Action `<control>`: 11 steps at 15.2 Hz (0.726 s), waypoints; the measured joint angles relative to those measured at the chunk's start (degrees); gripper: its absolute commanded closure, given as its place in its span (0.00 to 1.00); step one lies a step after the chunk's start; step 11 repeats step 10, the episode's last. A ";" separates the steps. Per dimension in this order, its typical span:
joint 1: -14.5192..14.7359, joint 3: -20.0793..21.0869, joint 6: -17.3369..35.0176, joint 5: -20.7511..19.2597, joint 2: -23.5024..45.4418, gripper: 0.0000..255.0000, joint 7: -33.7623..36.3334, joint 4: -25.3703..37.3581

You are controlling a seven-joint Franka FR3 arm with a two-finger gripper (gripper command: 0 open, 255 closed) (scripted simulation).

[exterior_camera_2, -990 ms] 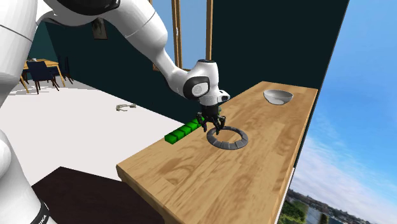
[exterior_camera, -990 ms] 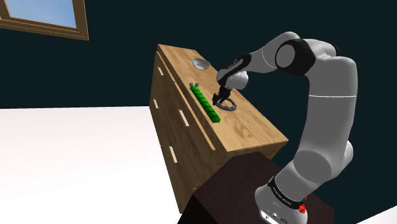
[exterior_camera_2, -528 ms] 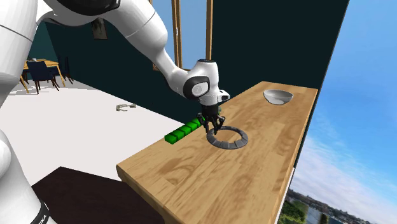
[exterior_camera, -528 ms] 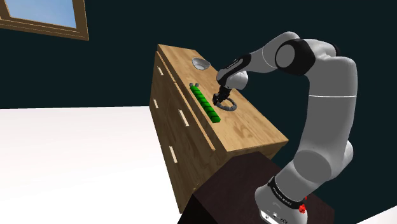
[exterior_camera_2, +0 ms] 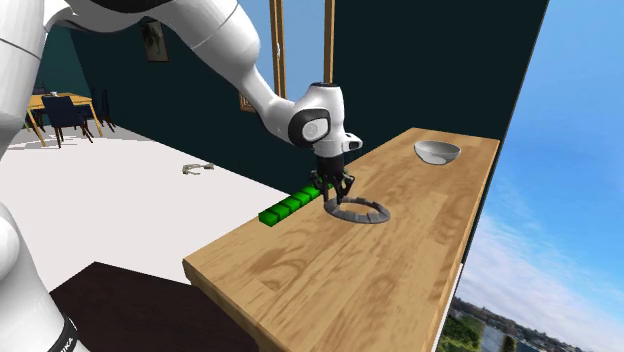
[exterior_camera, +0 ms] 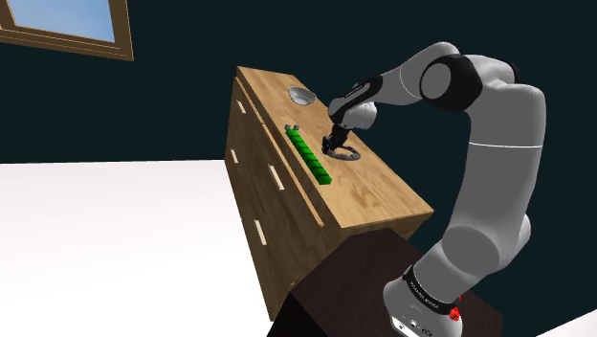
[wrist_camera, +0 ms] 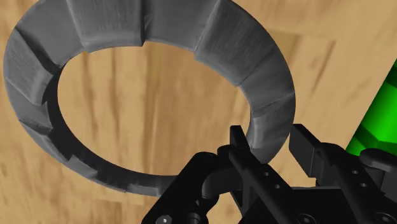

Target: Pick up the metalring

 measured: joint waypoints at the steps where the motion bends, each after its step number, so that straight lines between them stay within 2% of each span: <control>1: 0.10 -0.20 -0.55 -0.25 -0.57 1.00 0.11 -0.01; 11: 1.19 -1.72 -5.51 -2.49 -4.89 1.00 1.76 0.76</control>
